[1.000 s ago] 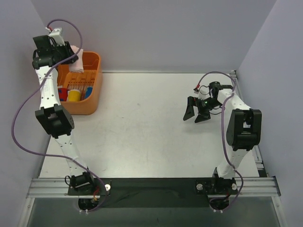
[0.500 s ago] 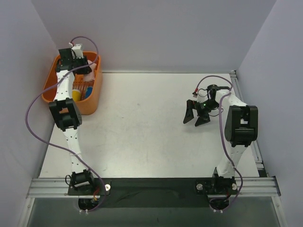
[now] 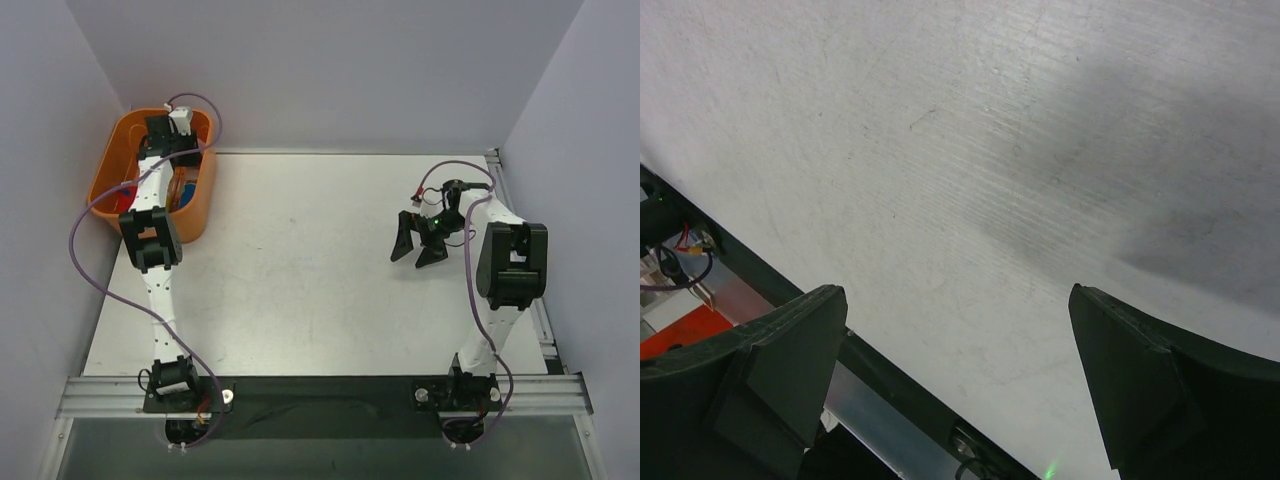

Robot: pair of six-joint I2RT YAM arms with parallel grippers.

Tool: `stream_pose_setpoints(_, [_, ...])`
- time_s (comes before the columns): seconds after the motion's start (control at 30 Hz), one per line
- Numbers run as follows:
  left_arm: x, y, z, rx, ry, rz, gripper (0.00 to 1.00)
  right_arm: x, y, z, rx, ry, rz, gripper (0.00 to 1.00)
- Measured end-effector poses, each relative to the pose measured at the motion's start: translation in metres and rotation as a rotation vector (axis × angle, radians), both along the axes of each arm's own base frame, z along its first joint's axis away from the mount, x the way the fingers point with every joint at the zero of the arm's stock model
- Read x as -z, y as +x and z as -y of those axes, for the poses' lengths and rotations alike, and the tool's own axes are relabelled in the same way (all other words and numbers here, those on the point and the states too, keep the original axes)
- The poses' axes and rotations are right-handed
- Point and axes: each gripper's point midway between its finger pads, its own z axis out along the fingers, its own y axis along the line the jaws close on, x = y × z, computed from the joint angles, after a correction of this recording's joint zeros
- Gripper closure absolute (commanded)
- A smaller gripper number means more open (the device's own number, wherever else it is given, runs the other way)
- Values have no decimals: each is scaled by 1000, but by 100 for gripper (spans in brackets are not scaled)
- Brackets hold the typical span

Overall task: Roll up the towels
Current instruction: Place the rolled towel into the container

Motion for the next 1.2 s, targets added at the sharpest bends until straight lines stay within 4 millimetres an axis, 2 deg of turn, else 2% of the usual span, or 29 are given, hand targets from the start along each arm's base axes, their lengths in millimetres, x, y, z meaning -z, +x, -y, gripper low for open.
stream_pose_setpoints(0.27, [4, 8, 1, 8, 15, 31, 69, 0, 0, 8, 23, 0, -7, 0])
stream_pose_setpoints(0.4, [10, 11, 3, 7, 25, 35, 56, 1, -1, 11, 33, 2, -14, 0])
stream_pose_setpoints(0.43, [12, 12, 3, 6, 30, 35, 49, 1, -2, 12, 36, 2, -17, 0])
stream_pose_setpoints(0.53, [15, 14, 3, 2, 40, 39, 38, 1, -3, 15, 47, 3, -25, 0])
stream_pose_setpoints(0.63, [16, 14, 2, -9, 42, 35, 30, 1, -3, 17, 53, 5, -27, 0])
stream_pose_setpoints(0.67, [16, 14, 2, -11, 41, 35, 23, 0, -3, 17, 54, 7, -28, 0])
stream_pose_setpoints(0.9, [15, 15, 1, -21, 39, 37, 3, -1, -4, 15, 53, 19, -35, 0])
stream_pose_setpoints(0.93, [14, 14, 0, -21, 43, 37, 3, -1, -4, 14, 53, 21, -34, 0])
stream_pose_setpoints(1.07, [1, 13, -1, -15, 55, 52, 3, -3, -4, 13, 51, 34, -34, 0])
stream_pose_setpoints(1.13, [-14, 12, -1, -14, 60, 66, 3, -3, -5, 12, 51, 38, -34, 0])
stream_pose_setpoints(1.2, [-38, 12, -1, -13, 68, 100, 3, -4, -5, 11, 51, 45, -34, 0])
